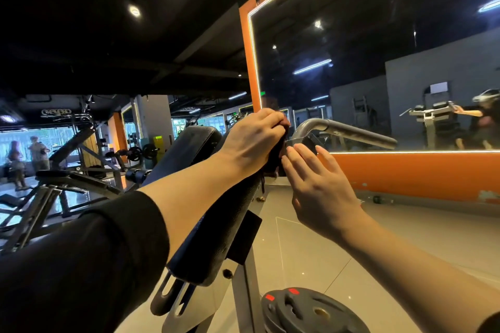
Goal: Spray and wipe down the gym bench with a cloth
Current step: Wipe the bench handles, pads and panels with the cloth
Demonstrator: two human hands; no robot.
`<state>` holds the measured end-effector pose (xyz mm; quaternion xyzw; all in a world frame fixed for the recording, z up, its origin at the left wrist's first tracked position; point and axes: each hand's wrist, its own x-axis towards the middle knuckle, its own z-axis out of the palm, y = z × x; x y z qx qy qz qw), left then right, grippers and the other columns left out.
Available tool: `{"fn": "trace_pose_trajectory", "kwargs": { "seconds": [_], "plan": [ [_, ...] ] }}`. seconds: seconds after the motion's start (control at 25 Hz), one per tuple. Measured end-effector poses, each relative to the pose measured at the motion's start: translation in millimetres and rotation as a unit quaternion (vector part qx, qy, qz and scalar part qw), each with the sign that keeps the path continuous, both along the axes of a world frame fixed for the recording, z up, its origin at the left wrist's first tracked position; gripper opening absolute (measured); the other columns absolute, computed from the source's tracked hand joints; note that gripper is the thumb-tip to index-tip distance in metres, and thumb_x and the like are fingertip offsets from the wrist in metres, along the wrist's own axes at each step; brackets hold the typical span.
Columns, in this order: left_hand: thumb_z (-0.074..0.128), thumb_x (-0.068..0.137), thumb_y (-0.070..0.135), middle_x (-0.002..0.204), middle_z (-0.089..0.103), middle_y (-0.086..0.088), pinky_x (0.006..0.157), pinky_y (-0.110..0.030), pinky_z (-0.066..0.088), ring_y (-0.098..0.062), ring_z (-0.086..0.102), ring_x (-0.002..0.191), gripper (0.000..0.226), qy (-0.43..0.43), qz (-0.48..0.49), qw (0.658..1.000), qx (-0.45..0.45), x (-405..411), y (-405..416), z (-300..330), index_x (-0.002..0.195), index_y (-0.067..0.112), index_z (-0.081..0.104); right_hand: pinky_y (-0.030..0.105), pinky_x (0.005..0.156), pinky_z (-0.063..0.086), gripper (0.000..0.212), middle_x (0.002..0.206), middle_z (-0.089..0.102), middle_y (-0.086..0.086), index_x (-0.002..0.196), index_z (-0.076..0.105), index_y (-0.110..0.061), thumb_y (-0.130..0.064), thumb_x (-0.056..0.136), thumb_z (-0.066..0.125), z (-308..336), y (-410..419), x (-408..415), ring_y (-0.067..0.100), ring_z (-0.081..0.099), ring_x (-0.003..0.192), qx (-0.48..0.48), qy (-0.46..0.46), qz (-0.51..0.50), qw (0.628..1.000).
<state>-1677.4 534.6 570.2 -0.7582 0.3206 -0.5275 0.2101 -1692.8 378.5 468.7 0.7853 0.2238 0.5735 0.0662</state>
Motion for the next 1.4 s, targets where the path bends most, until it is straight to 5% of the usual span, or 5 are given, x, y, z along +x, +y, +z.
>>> {"fn": "trace_pose_trajectory", "kwargs": {
  "seconds": [0.16, 0.28, 0.44, 0.88, 1.4],
  "plan": [
    [0.055, 0.096, 0.016, 0.139, 0.052, -0.008, 0.110, -0.032, 0.034, -0.024, 0.045, 0.131, 0.033, 0.049, 0.039, 0.998, -0.003, 9, -29, 9, 0.128, 0.009, 0.060, 0.057, 0.104, 0.038, 0.060, 0.128, 0.060, 0.022, 0.122, 0.062, 0.000, -0.019, 0.067, 0.076, -2, -1, 8, 0.041, 0.054, 0.122, 0.002, -0.019, 0.019, 1.000],
    [0.059, 0.093, 0.017, 0.129, 0.060, -0.007, 0.100, -0.034, 0.046, -0.024, 0.054, 0.121, 0.027, 0.075, 0.024, 0.997, 0.012, -3, -13, 9, 0.119, 0.011, 0.067, 0.057, 0.105, 0.036, 0.061, 0.130, 0.058, 0.021, 0.125, 0.060, 0.000, -0.018, 0.069, 0.075, -3, -2, 10, 0.040, 0.053, 0.124, 0.009, -0.026, 0.031, 0.999],
    [0.076, 0.076, 0.009, 0.111, 0.068, -0.015, 0.077, -0.041, 0.059, -0.032, 0.064, 0.101, 0.021, -0.002, 0.031, 0.999, -0.025, -10, 2, -5, 0.097, 0.004, 0.074, 0.056, 0.106, 0.035, 0.061, 0.132, 0.057, 0.021, 0.126, 0.060, 0.000, -0.017, 0.068, 0.074, -6, 0, 13, 0.039, 0.051, 0.126, 0.028, -0.026, 0.048, 0.998],
    [0.075, 0.074, 0.016, 0.121, 0.064, -0.014, 0.087, -0.041, 0.051, -0.033, 0.059, 0.110, 0.028, 0.009, 0.087, 0.990, -0.108, -56, 18, -82, 0.101, 0.009, 0.071, 0.058, 0.112, 0.025, 0.060, 0.143, 0.045, 0.024, 0.135, 0.049, 0.003, -0.018, 0.080, 0.062, -11, 23, -13, 0.039, 0.036, 0.138, 0.066, 0.047, 0.001, 0.997],
    [0.073, 0.079, 0.017, 0.122, 0.064, -0.010, 0.096, -0.036, 0.042, -0.027, 0.052, 0.114, 0.022, 0.039, 0.051, 0.997, -0.039, -116, 83, -171, 0.100, 0.013, 0.072, 0.056, 0.118, 0.004, 0.079, 0.160, 0.006, 0.017, 0.152, 0.018, -0.007, -0.033, 0.087, 0.053, -27, 27, -52, 0.033, 0.001, 0.148, -0.030, 0.142, -0.120, 0.982]
  ]
}}
